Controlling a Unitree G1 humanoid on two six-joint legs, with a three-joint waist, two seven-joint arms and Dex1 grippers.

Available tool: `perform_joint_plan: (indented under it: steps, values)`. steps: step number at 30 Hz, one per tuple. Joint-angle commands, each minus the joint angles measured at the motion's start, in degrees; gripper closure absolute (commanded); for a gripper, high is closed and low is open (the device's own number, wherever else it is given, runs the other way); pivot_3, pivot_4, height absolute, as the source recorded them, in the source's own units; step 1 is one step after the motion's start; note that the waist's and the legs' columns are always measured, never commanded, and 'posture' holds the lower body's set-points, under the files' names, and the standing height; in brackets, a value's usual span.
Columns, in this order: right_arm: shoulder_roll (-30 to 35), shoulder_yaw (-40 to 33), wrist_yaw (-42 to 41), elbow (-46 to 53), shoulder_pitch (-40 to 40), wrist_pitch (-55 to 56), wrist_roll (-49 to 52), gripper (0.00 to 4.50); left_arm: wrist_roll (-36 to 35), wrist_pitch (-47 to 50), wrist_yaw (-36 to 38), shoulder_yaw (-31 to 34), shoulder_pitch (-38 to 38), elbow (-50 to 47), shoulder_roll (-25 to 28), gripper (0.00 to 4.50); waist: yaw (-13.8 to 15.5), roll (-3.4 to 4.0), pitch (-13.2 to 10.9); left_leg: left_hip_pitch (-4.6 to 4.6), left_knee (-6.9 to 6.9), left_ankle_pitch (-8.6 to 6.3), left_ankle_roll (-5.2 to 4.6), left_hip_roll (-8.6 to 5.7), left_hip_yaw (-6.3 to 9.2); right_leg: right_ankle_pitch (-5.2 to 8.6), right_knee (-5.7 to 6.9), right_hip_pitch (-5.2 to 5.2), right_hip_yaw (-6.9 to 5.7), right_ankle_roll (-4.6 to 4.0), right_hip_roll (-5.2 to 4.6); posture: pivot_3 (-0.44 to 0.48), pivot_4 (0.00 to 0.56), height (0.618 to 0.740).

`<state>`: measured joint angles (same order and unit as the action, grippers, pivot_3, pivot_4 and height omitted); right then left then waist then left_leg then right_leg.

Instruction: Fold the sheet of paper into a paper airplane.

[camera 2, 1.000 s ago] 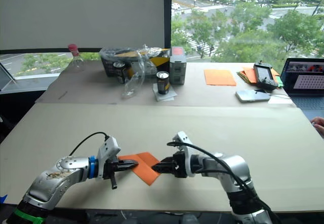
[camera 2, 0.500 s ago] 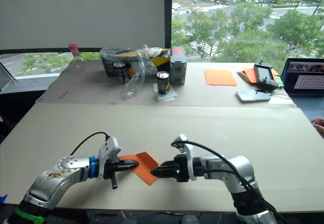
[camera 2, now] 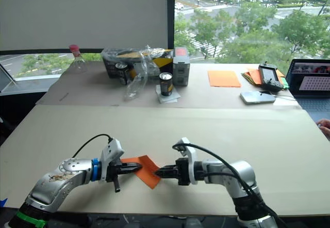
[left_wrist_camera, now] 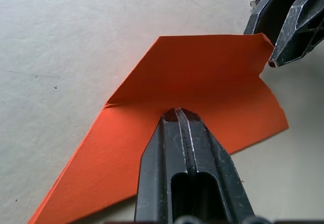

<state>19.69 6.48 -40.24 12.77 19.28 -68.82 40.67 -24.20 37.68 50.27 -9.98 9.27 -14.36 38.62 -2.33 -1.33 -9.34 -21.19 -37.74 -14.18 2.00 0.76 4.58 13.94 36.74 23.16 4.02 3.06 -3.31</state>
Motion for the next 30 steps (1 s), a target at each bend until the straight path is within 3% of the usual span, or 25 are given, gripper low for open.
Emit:
perform_joint_plan:
  steps: [1, 7, 16, 22, 30]
  values:
    - [0.04, -1.34, 1.05, 0.16, 0.41, 1.60, -0.03, 4.44, 1.72, 1.79, 0.29, -2.06, -1.02, 1.64, 0.67, 4.50, -0.03, 0.00, 0.00, 0.01, 0.00, 0.00, 0.00, 0.00, 0.00, 0.00, 0.00, 0.00, 0.01, 0.00, 0.00, 0.000, 0.150, 0.732]
    - [2.87, 0.03, -0.05, -0.97, 2.27, 3.65, -2.02, 4.44, 1.72, -1.73, 0.32, 0.54, 0.03, 2.97, -0.16, 4.50, -0.02, 0.00, 0.00, -0.01, 0.00, 0.00, 0.00, 0.00, -0.01, 0.04, -0.02, 0.00, 0.00, 0.03, 0.00, 0.000, 0.150, 0.732]
    - [9.90, 8.51, -11.19, -12.49, 15.24, 11.02, -9.15, 4.44, -0.36, -3.91, 4.03, 1.21, 0.51, 1.91, -0.89, 4.50, -0.12, -0.01, -0.14, -0.41, 0.00, 0.00, -0.01, -0.01, -0.01, 0.00, -0.06, 0.37, 0.00, -0.03, 0.00, 0.000, 0.150, 0.732]
    - [9.31, 17.43, -23.33, -25.77, 26.72, 19.79, -16.83, 4.44, 0.31, -4.44, 5.01, 0.45, 0.75, 2.22, -1.03, 4.50, -0.30, 0.00, -0.17, -0.94, -0.02, 0.01, -0.01, 0.00, 0.00, -0.31, 0.14, 1.03, 0.00, -0.50, 0.01, 0.000, 0.150, 0.732]
    - [5.95, 20.11, -28.08, -31.76, 29.87, 24.83, -22.53, 4.44, 0.25, -3.19, 5.27, -1.00, -1.22, 1.26, -1.30, 4.50, -0.48, 0.01, -0.16, -0.93, -0.02, 0.00, -0.01, -0.03, 0.00, -0.32, 0.17, 1.02, -0.01, -0.51, -0.04, 0.000, 0.150, 0.732]
